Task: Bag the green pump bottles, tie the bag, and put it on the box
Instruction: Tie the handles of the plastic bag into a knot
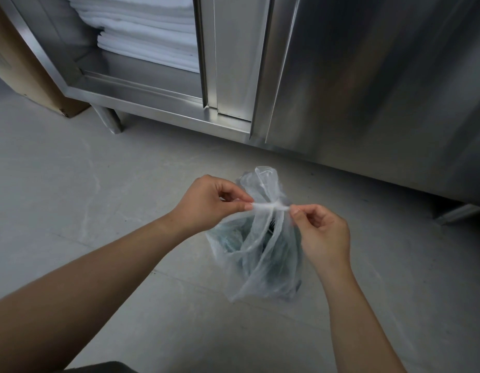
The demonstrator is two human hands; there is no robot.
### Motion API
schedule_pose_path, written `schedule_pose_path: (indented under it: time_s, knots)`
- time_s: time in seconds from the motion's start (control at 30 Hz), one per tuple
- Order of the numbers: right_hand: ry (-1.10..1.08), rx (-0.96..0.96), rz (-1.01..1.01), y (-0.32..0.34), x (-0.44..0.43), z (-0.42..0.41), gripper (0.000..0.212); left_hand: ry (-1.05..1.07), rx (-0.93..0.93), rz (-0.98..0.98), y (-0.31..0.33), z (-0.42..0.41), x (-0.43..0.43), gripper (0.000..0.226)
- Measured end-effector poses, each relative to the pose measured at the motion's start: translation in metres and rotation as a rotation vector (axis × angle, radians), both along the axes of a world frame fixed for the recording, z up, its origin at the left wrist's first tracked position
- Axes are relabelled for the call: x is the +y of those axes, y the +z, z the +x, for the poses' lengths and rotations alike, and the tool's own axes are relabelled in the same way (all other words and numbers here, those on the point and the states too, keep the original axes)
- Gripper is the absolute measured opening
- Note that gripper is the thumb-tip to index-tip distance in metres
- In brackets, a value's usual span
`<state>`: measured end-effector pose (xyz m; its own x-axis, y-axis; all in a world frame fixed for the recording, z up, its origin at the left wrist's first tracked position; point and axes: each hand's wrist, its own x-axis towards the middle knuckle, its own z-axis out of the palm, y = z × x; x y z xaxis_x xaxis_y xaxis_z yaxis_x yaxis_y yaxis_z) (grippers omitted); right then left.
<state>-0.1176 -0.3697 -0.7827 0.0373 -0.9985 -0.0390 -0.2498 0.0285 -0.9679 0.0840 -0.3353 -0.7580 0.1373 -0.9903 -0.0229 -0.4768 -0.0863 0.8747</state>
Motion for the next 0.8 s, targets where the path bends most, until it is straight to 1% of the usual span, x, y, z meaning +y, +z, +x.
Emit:
schedule_pose_path:
  time_s: [0.13,0.27,0.43,0.47,0.53,0.6,0.63,0.7,0.73,0.8]
  knots:
    - [-0.059,-0.01,0.035,-0.004,-0.012,-0.022,0.024,0.032,-0.075,0.017,-0.006,0.009,0.001,0.01]
    - [0.021,-0.075,0.081,-0.007,-0.011,-0.023,0.019,0.005,-0.091,0.028,-0.013,0.01,0.0,0.009]
    - [0.125,-0.048,0.175,-0.009,-0.01,-0.026,0.013,-0.124,-0.154,0.066,-0.028,0.0,0.004,0.017]
    - [0.149,-0.038,0.182,-0.008,-0.011,-0.026,0.014,-0.128,-0.147,0.075,-0.029,-0.003,0.005,0.015]
    - [0.207,-0.004,0.179,-0.008,-0.01,-0.026,0.021,-0.113,-0.135,0.079,-0.029,-0.007,0.005,0.008]
    - [0.243,0.066,0.156,-0.007,-0.009,-0.026,0.027,-0.101,-0.134,0.066,-0.028,-0.009,0.004,0.01]
    - [0.253,0.102,0.146,-0.005,-0.009,-0.024,0.026,-0.099,-0.127,0.063,-0.028,-0.01,0.004,0.01]
    - [0.259,0.121,0.127,0.0,-0.007,-0.022,0.018,-0.109,-0.1,0.061,-0.027,-0.013,0.003,0.008]
    - [0.26,0.133,0.113,0.002,-0.007,-0.02,0.014,-0.119,-0.101,0.056,-0.028,-0.014,0.003,0.01]
    - [0.268,0.194,0.078,0.003,-0.005,-0.015,0.018,-0.141,-0.143,0.034,-0.029,-0.016,0.002,0.016]
